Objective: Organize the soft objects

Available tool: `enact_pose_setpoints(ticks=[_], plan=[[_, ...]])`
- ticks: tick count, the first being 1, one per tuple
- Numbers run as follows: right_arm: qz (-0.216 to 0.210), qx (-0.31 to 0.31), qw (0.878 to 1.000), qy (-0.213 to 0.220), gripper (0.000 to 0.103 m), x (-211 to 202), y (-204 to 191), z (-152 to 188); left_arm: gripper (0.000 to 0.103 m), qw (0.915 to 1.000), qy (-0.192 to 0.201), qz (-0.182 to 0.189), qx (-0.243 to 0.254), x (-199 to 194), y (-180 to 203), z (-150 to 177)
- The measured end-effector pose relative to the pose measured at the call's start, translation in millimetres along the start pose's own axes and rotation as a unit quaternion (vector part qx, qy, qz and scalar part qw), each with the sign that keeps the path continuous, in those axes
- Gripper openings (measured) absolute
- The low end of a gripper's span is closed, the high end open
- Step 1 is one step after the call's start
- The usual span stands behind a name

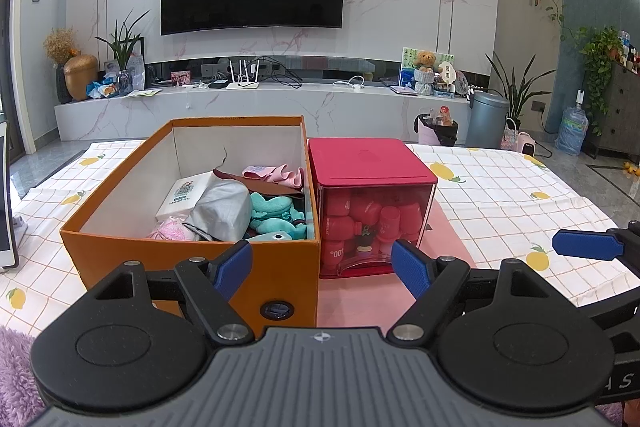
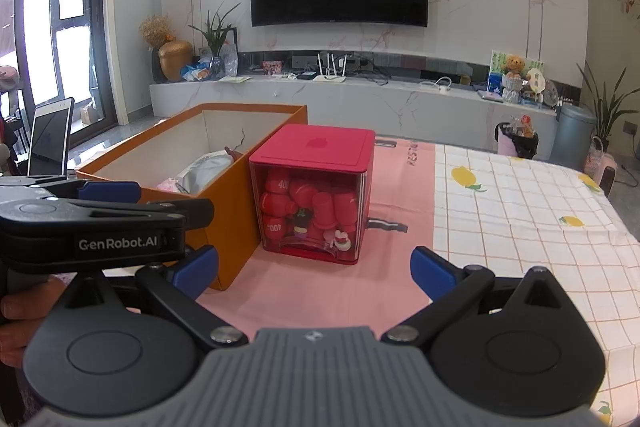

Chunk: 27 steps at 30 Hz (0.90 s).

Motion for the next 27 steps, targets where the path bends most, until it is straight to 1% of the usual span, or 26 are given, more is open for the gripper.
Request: enact_pose_setpoints(ticks=[27], plan=[[-0.002, -0.002, 1.0, -0.012, 0.1, 0.9, 0.8, 0.5, 0.093, 1.0, -0.002, -0.001, 0.008, -1.2, 0.3, 0.7]])
Point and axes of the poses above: each gripper's, at about its wrist camera, not at the fingertips, and x roughly the way its jaws point, y to its right, z to its underside, the point moved 4 cm from there along x, roughly the way its jaws point, and after that the axes turned 10 degrees about -z, right-handed, at the moved point
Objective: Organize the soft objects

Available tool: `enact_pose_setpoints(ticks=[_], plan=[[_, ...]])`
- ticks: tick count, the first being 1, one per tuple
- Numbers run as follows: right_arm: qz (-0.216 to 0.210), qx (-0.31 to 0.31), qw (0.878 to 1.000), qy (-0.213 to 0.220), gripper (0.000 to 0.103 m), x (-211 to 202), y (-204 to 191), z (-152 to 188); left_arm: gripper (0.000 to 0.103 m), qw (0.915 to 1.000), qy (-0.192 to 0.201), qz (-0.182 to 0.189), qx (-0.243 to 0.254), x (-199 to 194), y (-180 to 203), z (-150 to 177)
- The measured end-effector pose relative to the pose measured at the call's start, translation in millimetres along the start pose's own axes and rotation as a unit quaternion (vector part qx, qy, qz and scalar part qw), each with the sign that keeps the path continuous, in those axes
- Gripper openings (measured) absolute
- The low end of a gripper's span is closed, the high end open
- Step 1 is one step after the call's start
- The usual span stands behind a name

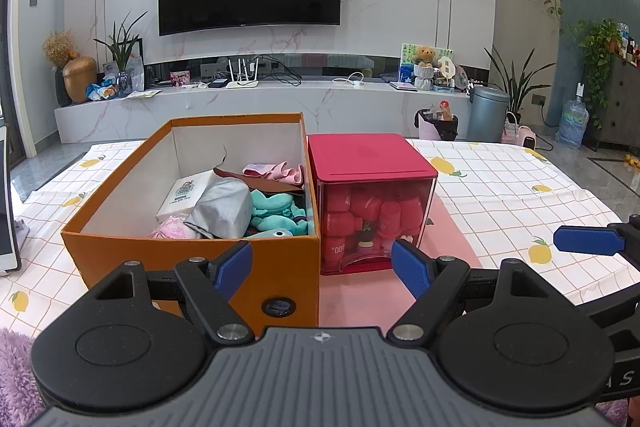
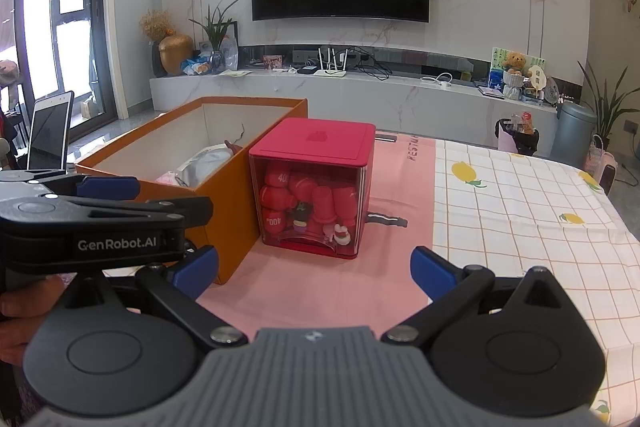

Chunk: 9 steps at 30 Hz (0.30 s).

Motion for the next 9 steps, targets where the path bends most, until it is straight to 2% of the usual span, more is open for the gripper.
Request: enact_pose_setpoints(ticks=[9], plan=[[-0.001, 0.001, 1.0, -0.005, 0.1, 2.0, 0.3, 1.5, 0.093, 1.0, 0.0, 0.0, 0.004, 0.5, -0.3, 1.2]])
Point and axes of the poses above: each gripper's, at about its wrist camera, not at the fingertips, and x roughly the way its jaws point, y to its right, z to its underside, the point moved 4 cm from there along x, roughly the way its jaws point, and after that the axes turned 10 degrees about -z, right-handed, at the moved point
